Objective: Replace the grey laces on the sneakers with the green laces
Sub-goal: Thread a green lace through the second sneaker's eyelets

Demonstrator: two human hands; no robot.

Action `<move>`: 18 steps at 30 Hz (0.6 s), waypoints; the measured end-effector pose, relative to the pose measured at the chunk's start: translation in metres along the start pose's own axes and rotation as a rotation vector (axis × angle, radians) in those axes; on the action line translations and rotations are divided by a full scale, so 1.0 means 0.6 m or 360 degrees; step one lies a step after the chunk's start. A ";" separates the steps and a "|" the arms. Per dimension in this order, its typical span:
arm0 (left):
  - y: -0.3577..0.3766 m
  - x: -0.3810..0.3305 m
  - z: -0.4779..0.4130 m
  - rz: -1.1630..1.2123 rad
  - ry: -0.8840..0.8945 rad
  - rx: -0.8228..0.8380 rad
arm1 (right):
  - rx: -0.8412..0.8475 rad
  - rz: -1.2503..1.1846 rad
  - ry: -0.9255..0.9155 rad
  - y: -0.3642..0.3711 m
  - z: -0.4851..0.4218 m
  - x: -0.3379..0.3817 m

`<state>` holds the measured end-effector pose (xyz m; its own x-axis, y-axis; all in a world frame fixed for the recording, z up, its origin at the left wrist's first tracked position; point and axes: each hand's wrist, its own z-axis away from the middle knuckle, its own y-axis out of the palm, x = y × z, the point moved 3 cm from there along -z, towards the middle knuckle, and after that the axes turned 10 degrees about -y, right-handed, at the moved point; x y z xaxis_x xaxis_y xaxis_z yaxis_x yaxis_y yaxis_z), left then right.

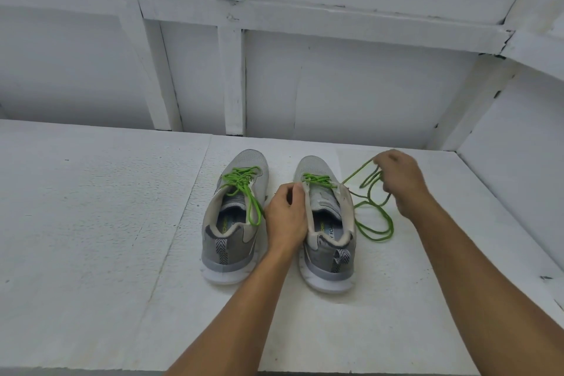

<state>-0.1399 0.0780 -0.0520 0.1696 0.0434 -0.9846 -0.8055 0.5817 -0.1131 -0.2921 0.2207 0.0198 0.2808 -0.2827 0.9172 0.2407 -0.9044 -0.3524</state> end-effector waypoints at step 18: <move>0.129 -0.142 -0.066 -0.1907 0.0554 0.1009 | -0.0022 -0.0330 0.0139 -0.010 0.057 0.002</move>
<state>-0.2392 0.0868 0.0181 0.3400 -0.8820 -0.3263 0.1334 0.3888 -0.9116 -0.2614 0.2368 0.0166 0.1449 -0.1162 0.9826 0.2717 -0.9502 -0.1525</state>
